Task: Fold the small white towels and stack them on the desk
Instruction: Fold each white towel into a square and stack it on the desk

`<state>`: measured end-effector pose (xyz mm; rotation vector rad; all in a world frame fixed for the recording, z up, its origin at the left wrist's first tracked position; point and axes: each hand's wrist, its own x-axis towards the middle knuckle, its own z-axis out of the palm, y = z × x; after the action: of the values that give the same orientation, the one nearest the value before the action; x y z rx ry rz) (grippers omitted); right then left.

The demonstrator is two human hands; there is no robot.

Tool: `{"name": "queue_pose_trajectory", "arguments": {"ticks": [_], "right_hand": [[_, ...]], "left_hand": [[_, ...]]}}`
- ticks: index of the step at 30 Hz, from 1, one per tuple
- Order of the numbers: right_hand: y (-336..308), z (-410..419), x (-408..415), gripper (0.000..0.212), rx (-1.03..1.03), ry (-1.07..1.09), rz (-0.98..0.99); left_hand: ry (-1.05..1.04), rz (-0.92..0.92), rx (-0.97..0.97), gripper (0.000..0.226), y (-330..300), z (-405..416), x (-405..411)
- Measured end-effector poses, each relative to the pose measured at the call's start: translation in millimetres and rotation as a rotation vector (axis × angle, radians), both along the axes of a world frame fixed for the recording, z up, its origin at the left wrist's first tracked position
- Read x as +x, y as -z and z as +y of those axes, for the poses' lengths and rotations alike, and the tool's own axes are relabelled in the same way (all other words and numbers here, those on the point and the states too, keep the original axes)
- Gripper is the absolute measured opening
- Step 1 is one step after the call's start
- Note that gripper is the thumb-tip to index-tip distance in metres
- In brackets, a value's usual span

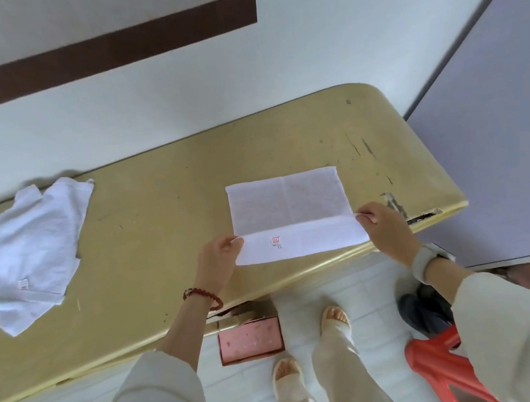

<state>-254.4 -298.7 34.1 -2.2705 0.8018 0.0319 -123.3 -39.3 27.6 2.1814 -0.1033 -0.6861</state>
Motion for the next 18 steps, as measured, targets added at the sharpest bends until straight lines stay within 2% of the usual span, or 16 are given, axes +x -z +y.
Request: {"name": "queue_pose_trajectory", "arguments": {"ticks": [4, 9, 13, 18], "right_hand": [[0.6, -10.6, 39.6, 0.013, 0.141, 0.092, -0.021], [22.7, -23.6, 82.2, 0.014, 0.332, 0.149, 0.013], [28.2, -46.5, 99.1, 0.013, 0.328, 0.107, 0.055], [24.2, -90.4, 126.1, 0.017, 0.231, -0.021, 0.102]], "left_hand": [[-0.089, -0.032, -0.024, 0.019, 5.3, -27.5, 27.8], [-0.193, -0.049, 0.102, 0.017, 22.8, -61.1, 52.7], [-0.263, -0.077, 0.187, 0.017, 30.4, -77.5, 43.8], [-0.312, -0.091, 0.140, 0.015, 32.2, -105.3, 21.4]]}}
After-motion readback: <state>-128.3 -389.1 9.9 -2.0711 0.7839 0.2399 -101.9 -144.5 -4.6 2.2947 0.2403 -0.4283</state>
